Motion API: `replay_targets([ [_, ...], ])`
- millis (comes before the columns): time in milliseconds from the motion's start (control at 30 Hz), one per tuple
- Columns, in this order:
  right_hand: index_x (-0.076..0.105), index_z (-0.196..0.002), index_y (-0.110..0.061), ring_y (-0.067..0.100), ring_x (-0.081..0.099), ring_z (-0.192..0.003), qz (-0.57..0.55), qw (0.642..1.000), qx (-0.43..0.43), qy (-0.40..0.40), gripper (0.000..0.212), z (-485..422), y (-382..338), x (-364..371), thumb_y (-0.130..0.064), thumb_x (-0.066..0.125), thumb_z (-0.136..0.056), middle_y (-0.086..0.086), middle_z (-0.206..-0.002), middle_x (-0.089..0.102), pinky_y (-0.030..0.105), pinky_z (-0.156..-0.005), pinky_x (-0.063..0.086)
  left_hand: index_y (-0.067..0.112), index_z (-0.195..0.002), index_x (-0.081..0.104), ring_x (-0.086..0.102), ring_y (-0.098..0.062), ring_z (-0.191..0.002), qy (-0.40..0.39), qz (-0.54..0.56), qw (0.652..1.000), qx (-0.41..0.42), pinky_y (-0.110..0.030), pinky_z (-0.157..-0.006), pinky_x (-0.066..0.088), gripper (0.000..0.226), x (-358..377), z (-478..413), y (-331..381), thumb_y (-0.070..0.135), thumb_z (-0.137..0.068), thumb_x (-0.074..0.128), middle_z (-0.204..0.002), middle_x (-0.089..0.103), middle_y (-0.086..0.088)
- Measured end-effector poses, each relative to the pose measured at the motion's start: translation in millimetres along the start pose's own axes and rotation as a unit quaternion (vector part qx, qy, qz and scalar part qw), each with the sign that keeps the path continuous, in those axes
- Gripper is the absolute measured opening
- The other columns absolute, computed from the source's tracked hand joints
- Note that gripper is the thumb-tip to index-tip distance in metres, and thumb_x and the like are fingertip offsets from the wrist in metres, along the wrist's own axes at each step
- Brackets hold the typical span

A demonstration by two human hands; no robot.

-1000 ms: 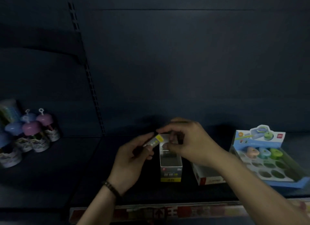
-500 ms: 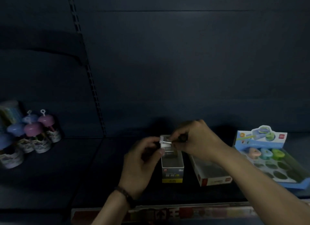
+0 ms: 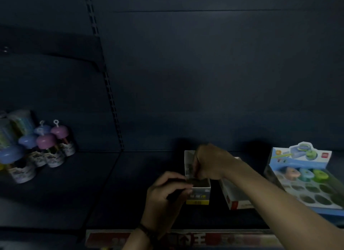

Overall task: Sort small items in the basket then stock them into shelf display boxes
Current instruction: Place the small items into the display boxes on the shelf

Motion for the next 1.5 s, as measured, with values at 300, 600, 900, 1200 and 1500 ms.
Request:
replay_targets([
  [300, 0.079, -0.099, -0.016, 0.02, 0.074, -0.091, 0.028, 0.998, 0.019, -0.046, 0.011, -11.3, -2.7, 18.1, -0.018, 0.077, -0.088, -0.001, -0.093, 0.075, 0.039, -0.084, 0.065, 0.023, -0.096, 0.083, 0.071, -0.013, -0.104, -0.004, 0.007, 1.0, 0.011, -0.025, -0.081, 0.059, 0.011, 1.6, 0.3, 1.0, 0.015, -0.088, 0.082, -0.113, 0.068, 0.012],
  [600, 0.081, -0.106, -0.035, 0.0, 0.073, -0.081, -0.147, 0.989, -0.017, -0.009, 0.017, 19.8, 3.5, -17.0, -0.025, 0.069, -0.101, -0.016, -0.101, 0.076, 0.024, -0.076, 0.061, 0.024, -0.102, 0.082, 0.07, -0.011, -0.105, -0.007, 0.005, 1.0, 0.009, -0.023, -0.083, 0.058, 0.019, 2.3, 2.8, 2.6, 0.014, -0.086, 0.085, -0.114, 0.068, 0.014],
  [900, 0.082, -0.098, -0.033, -0.008, 0.067, -0.089, -0.205, 0.941, 0.07, 0.26, 0.013, 173.9, 30.4, -26.4, -0.025, 0.072, -0.096, -0.025, -0.09, 0.074, 0.01, -0.074, 0.045, 0.017, -0.095, 0.072, 0.064, -0.009, -0.086, -0.047, 0.045, 0.992, 0.109, -0.022, -0.074, 0.05, 0.007, 11.5, 19.2, 86.6, 0.01, -0.095, 0.074, -0.098, 0.062, 0.007],
  [1200, 0.068, -0.12, -0.04, 0.0, 0.064, -0.08, -0.281, 0.815, 0.443, 0.246, 0.027, 447.0, 83.8, 166.1, -0.024, 0.072, -0.098, -0.015, -0.092, 0.073, 0.012, -0.073, 0.047, 0.039, -0.103, 0.061, 0.064, -0.002, -0.088, -0.466, 0.074, 0.87, 0.139, -0.033, -0.076, 0.056, 0.013, 179.4, 156.3, 151.6, 0.046, -0.093, 0.056, -0.102, 0.063, 0.023],
  [1500, 0.075, -0.119, -0.028, 0.009, 0.068, -0.098, -0.288, 0.618, 0.71, 0.177, 0.023, 748.8, 43.7, 344.4, -0.033, 0.069, -0.098, -0.005, -0.116, 0.078, 0.026, -0.083, 0.05, 0.036, -0.107, 0.063, 0.061, -0.005, -0.09, -0.74, 0.025, 0.604, 0.294, -0.032, -0.083, 0.057, 0.011, 305.4, 403.6, 267.6, 0.041, -0.103, 0.054, -0.104, 0.064, 0.017],
])
Point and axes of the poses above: each hand's wrist, its own z-axis away from the middle knuckle, its own x-axis out of the palm, y = z × x, the point moved 8 cm from there along -z, towards the middle knuckle
